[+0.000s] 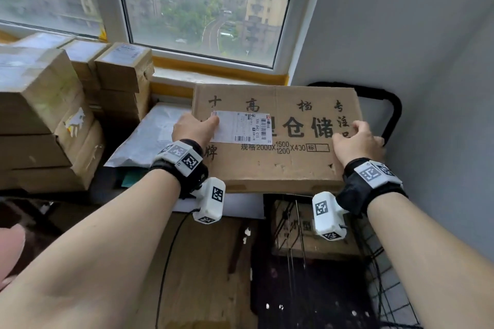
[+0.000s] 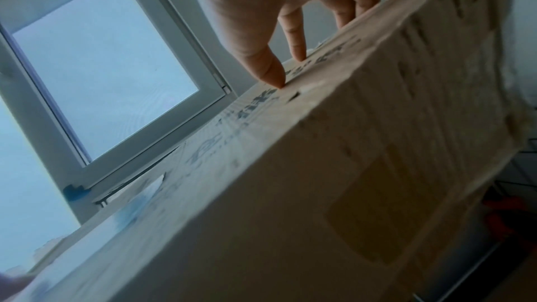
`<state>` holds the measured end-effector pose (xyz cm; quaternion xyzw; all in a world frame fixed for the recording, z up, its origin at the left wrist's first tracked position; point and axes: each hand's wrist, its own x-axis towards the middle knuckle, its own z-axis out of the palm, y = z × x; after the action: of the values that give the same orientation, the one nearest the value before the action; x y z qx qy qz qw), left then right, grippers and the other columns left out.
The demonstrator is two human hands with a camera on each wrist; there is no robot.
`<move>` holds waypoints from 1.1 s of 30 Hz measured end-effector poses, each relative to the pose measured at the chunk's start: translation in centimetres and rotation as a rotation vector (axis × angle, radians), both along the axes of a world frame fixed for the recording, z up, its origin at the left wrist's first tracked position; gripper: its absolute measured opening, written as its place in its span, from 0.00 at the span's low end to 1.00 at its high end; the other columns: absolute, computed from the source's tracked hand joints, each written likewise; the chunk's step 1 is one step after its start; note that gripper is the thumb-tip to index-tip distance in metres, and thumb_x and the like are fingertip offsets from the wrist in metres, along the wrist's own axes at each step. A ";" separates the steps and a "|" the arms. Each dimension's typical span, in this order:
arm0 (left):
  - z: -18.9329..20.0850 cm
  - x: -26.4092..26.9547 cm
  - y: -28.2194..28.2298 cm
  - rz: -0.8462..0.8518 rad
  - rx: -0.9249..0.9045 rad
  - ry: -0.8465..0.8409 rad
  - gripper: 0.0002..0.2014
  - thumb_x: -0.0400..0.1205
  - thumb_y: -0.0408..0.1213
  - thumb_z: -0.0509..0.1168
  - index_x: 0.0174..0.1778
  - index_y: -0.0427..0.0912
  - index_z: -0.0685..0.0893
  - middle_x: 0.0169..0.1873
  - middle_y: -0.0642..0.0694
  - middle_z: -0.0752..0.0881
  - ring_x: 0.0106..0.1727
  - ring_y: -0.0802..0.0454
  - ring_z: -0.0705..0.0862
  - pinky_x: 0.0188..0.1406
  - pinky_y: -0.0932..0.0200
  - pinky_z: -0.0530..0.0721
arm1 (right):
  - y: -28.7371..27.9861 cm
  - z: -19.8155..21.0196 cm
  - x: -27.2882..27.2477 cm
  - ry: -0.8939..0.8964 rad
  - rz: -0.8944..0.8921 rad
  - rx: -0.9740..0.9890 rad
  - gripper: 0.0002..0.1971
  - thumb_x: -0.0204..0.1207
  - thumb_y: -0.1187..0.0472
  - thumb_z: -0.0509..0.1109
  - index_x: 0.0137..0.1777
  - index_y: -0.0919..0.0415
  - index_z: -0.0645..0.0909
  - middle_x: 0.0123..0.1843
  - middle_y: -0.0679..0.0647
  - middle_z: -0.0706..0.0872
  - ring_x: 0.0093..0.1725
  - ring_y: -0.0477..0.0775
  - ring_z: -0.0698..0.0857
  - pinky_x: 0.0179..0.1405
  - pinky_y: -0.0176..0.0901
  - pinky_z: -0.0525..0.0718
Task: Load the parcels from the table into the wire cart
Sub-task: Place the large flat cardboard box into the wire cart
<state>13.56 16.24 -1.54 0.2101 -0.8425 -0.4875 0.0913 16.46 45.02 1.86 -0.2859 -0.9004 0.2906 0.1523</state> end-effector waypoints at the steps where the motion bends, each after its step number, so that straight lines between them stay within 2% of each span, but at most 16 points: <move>1: 0.1 0.1 0.8 -0.014 -0.004 0.007 0.24 0.79 0.54 0.64 0.64 0.40 0.81 0.57 0.41 0.86 0.57 0.42 0.83 0.51 0.56 0.77 | 0.8 0.0 0.5 0.007 -0.014 -0.011 0.27 0.73 0.49 0.65 0.74 0.44 0.69 0.70 0.63 0.71 0.67 0.68 0.74 0.71 0.58 0.71; 3: 0.2 0.1 2.4 -0.050 -0.016 0.010 0.24 0.79 0.54 0.64 0.63 0.40 0.81 0.56 0.42 0.86 0.55 0.43 0.82 0.48 0.56 0.76 | 2.2 -0.1 1.5 0.017 -0.050 -0.034 0.27 0.73 0.49 0.65 0.73 0.44 0.69 0.70 0.62 0.70 0.66 0.68 0.75 0.70 0.59 0.72; 6: 0.1 -0.3 5.0 -0.102 -0.022 -0.002 0.26 0.78 0.55 0.64 0.64 0.40 0.81 0.56 0.43 0.86 0.56 0.43 0.83 0.51 0.55 0.78 | 4.8 -0.3 2.8 0.016 -0.097 -0.037 0.27 0.74 0.50 0.65 0.74 0.44 0.68 0.71 0.62 0.70 0.68 0.67 0.73 0.70 0.56 0.71; 10: -0.8 -0.8 8.9 -0.152 -0.036 -0.002 0.27 0.77 0.56 0.63 0.65 0.41 0.78 0.56 0.44 0.85 0.55 0.44 0.83 0.51 0.54 0.80 | 8.5 -1.3 3.7 -0.008 -0.137 -0.076 0.26 0.77 0.52 0.65 0.76 0.45 0.67 0.71 0.60 0.71 0.68 0.64 0.73 0.58 0.49 0.71; 12: -1.5 -1.1 11.3 -0.190 -0.028 -0.016 0.27 0.78 0.55 0.64 0.66 0.39 0.76 0.55 0.45 0.84 0.52 0.45 0.82 0.48 0.56 0.78 | 10.7 -2.0 3.8 -0.024 -0.156 -0.079 0.27 0.76 0.51 0.65 0.76 0.44 0.67 0.71 0.61 0.72 0.69 0.64 0.72 0.62 0.52 0.72; 15: -2.8 -1.9 15.0 -0.236 0.023 -0.029 0.27 0.78 0.53 0.65 0.68 0.40 0.76 0.56 0.44 0.85 0.49 0.46 0.83 0.49 0.55 0.81 | 14.4 -2.8 3.5 -0.066 -0.187 -0.061 0.27 0.77 0.51 0.65 0.76 0.45 0.67 0.71 0.63 0.71 0.69 0.66 0.71 0.68 0.58 0.70; 20: -4.2 -3.6 21.4 -0.246 0.026 -0.069 0.28 0.79 0.49 0.66 0.72 0.40 0.71 0.50 0.46 0.84 0.45 0.47 0.82 0.44 0.57 0.78 | 21.0 -4.3 1.1 -0.100 -0.197 -0.094 0.28 0.76 0.51 0.66 0.77 0.45 0.66 0.72 0.63 0.69 0.70 0.67 0.71 0.70 0.59 0.70; 24: -6.2 -5.7 26.2 -0.228 0.055 -0.139 0.25 0.78 0.47 0.66 0.69 0.42 0.73 0.54 0.45 0.84 0.46 0.48 0.83 0.37 0.59 0.79 | 26.2 -6.2 -2.2 -0.135 -0.172 -0.134 0.30 0.74 0.51 0.68 0.77 0.44 0.65 0.73 0.62 0.70 0.70 0.66 0.73 0.71 0.58 0.70; 25: -6.6 -6.1 27.2 -0.212 0.063 -0.155 0.25 0.77 0.47 0.66 0.69 0.41 0.74 0.54 0.45 0.84 0.46 0.48 0.83 0.38 0.59 0.81 | 27.0 -6.9 -3.1 -0.141 -0.154 -0.161 0.31 0.73 0.51 0.68 0.76 0.44 0.65 0.73 0.60 0.71 0.70 0.65 0.74 0.70 0.58 0.72; 28: -8.5 -7.6 29.4 -0.160 0.104 -0.225 0.32 0.68 0.48 0.67 0.68 0.40 0.74 0.57 0.42 0.84 0.53 0.42 0.85 0.56 0.47 0.84 | 28.8 -9.0 -6.0 -0.170 -0.089 -0.253 0.34 0.68 0.49 0.67 0.76 0.40 0.62 0.73 0.54 0.74 0.67 0.62 0.78 0.68 0.61 0.76; 30: -9.9 -8.4 30.1 -0.140 0.111 -0.270 0.34 0.66 0.46 0.67 0.69 0.39 0.72 0.57 0.42 0.84 0.55 0.41 0.84 0.60 0.44 0.83 | 29.7 -10.5 -7.6 -0.193 -0.054 -0.265 0.34 0.68 0.49 0.67 0.76 0.39 0.62 0.73 0.55 0.73 0.68 0.62 0.77 0.69 0.62 0.76; 33: -11.3 -9.1 30.7 -0.097 0.090 -0.320 0.29 0.71 0.38 0.69 0.68 0.39 0.70 0.56 0.42 0.82 0.56 0.40 0.82 0.61 0.46 0.81 | 30.8 -13.1 -9.5 -0.243 -0.038 -0.222 0.33 0.70 0.51 0.68 0.76 0.41 0.65 0.73 0.60 0.70 0.70 0.65 0.73 0.72 0.62 0.72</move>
<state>4.43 46.90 -12.84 0.2478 -0.8327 -0.4891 -0.0772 6.98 75.77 -11.24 -0.3511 -0.8689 0.3485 0.0151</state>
